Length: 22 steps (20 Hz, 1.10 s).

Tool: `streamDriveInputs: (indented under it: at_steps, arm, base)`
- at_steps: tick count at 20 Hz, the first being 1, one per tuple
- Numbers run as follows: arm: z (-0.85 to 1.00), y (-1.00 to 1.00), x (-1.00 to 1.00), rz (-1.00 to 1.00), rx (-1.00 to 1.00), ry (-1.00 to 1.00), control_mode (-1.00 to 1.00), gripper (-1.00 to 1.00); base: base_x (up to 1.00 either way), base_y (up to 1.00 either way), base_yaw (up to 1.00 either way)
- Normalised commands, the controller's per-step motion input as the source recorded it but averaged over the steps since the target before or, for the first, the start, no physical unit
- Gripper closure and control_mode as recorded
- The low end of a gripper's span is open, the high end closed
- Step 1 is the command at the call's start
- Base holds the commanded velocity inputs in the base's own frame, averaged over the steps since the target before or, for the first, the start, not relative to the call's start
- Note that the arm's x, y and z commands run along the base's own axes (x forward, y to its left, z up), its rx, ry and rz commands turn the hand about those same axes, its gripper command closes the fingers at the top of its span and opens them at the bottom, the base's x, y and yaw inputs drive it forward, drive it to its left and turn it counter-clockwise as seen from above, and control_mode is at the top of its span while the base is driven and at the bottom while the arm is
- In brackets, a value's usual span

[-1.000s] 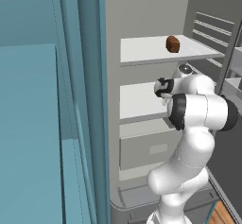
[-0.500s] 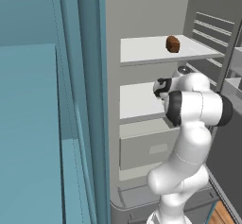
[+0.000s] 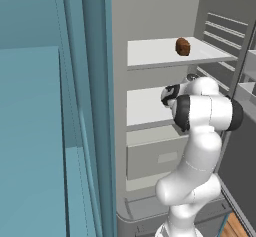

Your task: Retrieve the bottle and the shaker from the cabinet and place them next to the mixing bowl on the counter. Then add garlic from the fridge to the mixing bowl.

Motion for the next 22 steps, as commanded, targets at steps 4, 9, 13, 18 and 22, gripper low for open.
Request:
streamDriveInputs:
  at_steps: [4, 9, 13, 18, 22]
  arm:
    - [-0.16, 0.00, 0.19, 0.00, 0.00, 0.00, -1.00, -1.00]
    - [-0.15, 0.00, 0.24, 0.00, 0.00, 0.00, -1.00, -1.00]
    - [-0.15, 0.00, 0.04, 0.00, 0.00, 0.00, -1.00, -1.00]
    - [-0.07, 0.00, 0.00, 0.00, 0.00, 0.01, -1.00, -1.00]
    - [-0.23, 0.00, 0.00, 0.00, 0.00, 0.01, -1.00, -1.00]
  base:
    - [0.00, 0.00, 0.00]
    - [0.00, 0.00, 0.00]
    - [0.00, 0.00, 0.00]
    - [0.00, 0.00, 0.00]
    - [0.00, 0.00, 0.00]
